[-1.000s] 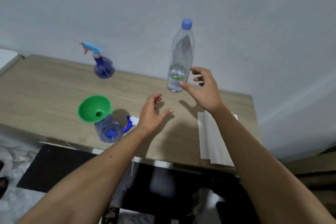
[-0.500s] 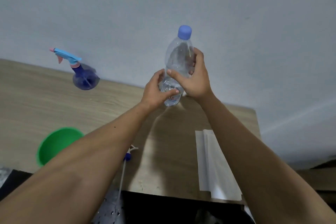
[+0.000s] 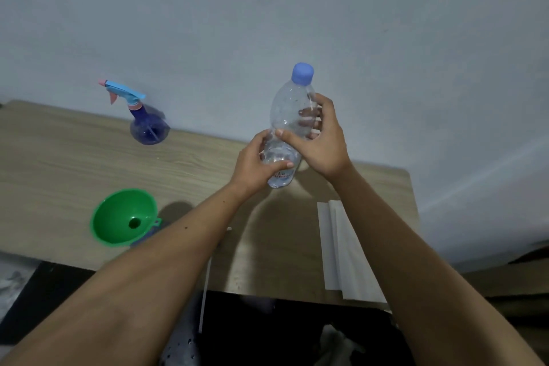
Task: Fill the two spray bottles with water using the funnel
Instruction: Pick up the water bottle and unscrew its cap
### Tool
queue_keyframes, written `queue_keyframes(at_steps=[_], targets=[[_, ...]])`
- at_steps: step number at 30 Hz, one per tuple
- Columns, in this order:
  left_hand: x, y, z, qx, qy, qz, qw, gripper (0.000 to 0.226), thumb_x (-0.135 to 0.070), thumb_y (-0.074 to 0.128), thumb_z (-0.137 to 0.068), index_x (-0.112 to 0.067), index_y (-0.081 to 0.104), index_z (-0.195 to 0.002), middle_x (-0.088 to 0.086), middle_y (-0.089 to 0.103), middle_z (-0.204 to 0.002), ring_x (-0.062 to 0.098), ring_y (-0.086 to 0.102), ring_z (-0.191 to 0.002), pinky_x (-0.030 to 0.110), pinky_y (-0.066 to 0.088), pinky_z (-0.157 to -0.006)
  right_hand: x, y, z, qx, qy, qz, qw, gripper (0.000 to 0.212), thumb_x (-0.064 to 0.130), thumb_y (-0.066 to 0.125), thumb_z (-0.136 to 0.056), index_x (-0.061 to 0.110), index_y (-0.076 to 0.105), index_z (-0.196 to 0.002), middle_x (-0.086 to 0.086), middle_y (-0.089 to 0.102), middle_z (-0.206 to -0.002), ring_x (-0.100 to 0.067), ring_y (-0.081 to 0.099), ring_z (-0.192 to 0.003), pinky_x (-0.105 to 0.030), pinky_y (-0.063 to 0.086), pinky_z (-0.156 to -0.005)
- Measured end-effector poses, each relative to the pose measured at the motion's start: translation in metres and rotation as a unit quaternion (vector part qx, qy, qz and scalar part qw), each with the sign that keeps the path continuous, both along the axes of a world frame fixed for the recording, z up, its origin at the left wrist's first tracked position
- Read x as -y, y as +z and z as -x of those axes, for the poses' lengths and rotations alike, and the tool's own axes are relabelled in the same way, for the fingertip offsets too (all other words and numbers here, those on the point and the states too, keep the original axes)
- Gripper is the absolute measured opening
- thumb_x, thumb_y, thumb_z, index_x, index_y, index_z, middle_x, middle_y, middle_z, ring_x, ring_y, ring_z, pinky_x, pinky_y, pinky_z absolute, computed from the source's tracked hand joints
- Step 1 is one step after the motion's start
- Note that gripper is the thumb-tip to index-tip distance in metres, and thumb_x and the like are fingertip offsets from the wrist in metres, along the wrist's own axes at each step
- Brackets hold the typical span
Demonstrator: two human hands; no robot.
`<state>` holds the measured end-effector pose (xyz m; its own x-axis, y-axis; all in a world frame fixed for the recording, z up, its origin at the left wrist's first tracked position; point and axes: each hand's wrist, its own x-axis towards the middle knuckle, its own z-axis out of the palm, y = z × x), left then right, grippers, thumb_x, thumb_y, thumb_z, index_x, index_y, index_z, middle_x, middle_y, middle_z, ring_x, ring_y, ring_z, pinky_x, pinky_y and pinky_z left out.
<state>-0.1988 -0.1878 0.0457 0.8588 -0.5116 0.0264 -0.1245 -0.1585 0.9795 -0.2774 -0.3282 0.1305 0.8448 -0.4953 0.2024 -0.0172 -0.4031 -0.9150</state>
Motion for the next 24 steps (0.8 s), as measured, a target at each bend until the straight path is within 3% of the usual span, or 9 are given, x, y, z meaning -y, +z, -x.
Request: queue_keyframes(at_steps=[5,8,13,16,20,24], targets=[[-0.039,0.006,0.052,-0.008,-0.01,-0.005,1.0,0.084,-0.035,0.098,-0.063,-0.019,0.06,-0.137,-0.005,0.073,-0.123,0.005,0.07,-0.112,0.036,0.058,-0.101,-0.04,0.011,0.056,-0.018,-0.01,-0.004,1.0,0.094,0.036,0.097,-0.07,0.033,0.042,-0.146,0.009,0.061,-0.127,-0.014,0.066,-0.118,-0.044,0.059,-0.1],[-0.067,0.005,0.085,-0.011,-0.024,-0.013,1.0,0.082,-0.025,0.099,-0.069,-0.017,0.06,-0.14,-0.005,0.072,-0.124,-0.003,0.068,-0.11,0.023,0.058,-0.096,-0.069,0.016,0.092,-0.039,-0.02,-0.002,0.999,0.095,0.032,0.098,-0.071,0.033,0.041,-0.147,0.012,0.06,-0.126,-0.013,0.065,-0.118,-0.042,0.06,-0.099],[-0.113,0.001,0.13,-0.018,-0.059,-0.026,0.998,0.092,-0.029,0.1,-0.065,-0.017,0.057,-0.145,-0.002,0.072,-0.128,0.007,0.069,-0.115,0.023,0.057,-0.097,-0.118,0.015,0.147,-0.053,-0.06,-0.001,0.997,0.095,0.035,0.099,-0.069,0.032,0.043,-0.146,0.005,0.062,-0.126,-0.013,0.067,-0.115,-0.042,0.061,-0.096],[-0.136,-0.001,0.147,-0.021,-0.069,-0.028,0.997,0.092,-0.023,0.1,-0.065,-0.014,0.056,-0.146,0.0,0.071,-0.128,0.004,0.068,-0.112,0.014,0.054,-0.093,-0.144,0.014,0.168,-0.056,-0.072,-0.009,0.996,0.094,0.033,0.1,-0.068,0.03,0.045,-0.144,0.009,0.064,-0.124,-0.01,0.068,-0.113,-0.04,0.062,-0.094],[-0.16,-0.003,0.153,-0.01,-0.087,-0.033,0.996,0.09,-0.02,0.099,-0.067,-0.017,0.055,-0.145,-0.004,0.072,-0.129,0.007,0.069,-0.116,0.032,0.056,-0.104,-0.17,0.014,0.183,-0.07,-0.067,0.002,0.995,0.095,0.038,0.099,-0.068,0.031,0.043,-0.144,0.007,0.065,-0.127,-0.009,0.068,-0.115,-0.036,0.061,-0.098],[-0.174,-0.003,0.145,0.027,-0.097,-0.047,0.994,0.076,-0.041,0.092,-0.062,-0.032,0.061,-0.13,-0.017,0.073,-0.117,-0.001,0.069,-0.109,0.038,0.058,-0.102,-0.182,0.021,0.182,-0.102,-0.058,0.057,0.991,0.096,0.05,0.093,-0.069,0.03,0.041,-0.146,0.009,0.059,-0.136,-0.009,0.061,-0.122,-0.041,0.055,-0.105]])
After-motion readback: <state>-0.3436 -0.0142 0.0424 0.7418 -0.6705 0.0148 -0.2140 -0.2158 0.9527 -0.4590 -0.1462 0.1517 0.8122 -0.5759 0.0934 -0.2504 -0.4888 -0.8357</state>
